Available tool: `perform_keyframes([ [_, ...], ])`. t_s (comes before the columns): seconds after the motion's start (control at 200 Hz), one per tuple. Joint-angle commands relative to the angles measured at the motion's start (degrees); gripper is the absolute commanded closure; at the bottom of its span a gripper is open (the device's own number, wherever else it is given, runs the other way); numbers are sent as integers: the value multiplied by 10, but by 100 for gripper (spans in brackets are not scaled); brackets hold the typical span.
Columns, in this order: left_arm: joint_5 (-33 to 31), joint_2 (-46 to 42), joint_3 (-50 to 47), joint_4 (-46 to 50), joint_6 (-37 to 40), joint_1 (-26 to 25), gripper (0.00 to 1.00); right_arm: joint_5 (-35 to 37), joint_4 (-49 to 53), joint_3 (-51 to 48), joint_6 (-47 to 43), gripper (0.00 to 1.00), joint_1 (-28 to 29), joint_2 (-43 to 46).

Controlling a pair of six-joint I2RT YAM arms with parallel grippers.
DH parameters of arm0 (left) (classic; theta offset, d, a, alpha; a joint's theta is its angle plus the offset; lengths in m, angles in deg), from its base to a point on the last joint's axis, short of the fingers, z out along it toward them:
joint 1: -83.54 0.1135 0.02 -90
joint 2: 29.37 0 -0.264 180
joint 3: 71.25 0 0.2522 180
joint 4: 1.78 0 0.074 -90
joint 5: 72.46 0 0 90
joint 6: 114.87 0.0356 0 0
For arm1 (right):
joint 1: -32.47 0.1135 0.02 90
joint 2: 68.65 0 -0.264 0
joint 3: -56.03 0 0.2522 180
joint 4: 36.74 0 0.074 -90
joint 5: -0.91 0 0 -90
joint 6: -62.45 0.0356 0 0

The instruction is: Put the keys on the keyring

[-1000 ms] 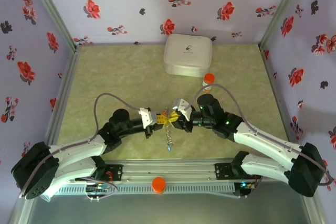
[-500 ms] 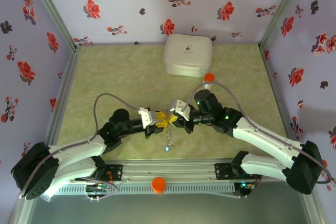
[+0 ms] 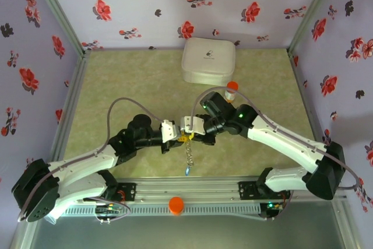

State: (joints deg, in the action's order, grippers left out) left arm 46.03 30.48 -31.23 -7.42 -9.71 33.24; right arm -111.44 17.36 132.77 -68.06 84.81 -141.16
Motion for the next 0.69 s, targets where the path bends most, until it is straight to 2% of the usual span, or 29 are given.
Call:
perform_keyframes([
  [0.0,9,6,26,8,18,-1,94,-8,35,32,-24,100,11,-8],
  [0.06,10,8,26,2,17,-1,100,-24,22,30,-7,100,11,-4],
  [0.125,9,6,19,-9,14,-1,100,-34,-6,15,22,100,6,10],
  [0.16,5,4,13,-22,9,-1,100,-38,-31,-1,48,90,-4,23],
  [0.215,-5,0,0,-48,-1,-1,100,-52,-80,-39,90,68,-24,49],
  [0.28,-18,-2,-18,-88,-19,-1,100,-52,-139,-82,146,61,-42,85],
  [0.45,-29,7,-57,-195,-61,-1,100,-28,-227,-175,234,59,-47,145],
  [0.565,-29,12,-60,-207,-64,-1,100,-37,-286,-210,278,60,-46,162],
  [0.69,-29,10,-59,-201,-61,-1,100,-51,-293,-213,288,64,-47,154],
])
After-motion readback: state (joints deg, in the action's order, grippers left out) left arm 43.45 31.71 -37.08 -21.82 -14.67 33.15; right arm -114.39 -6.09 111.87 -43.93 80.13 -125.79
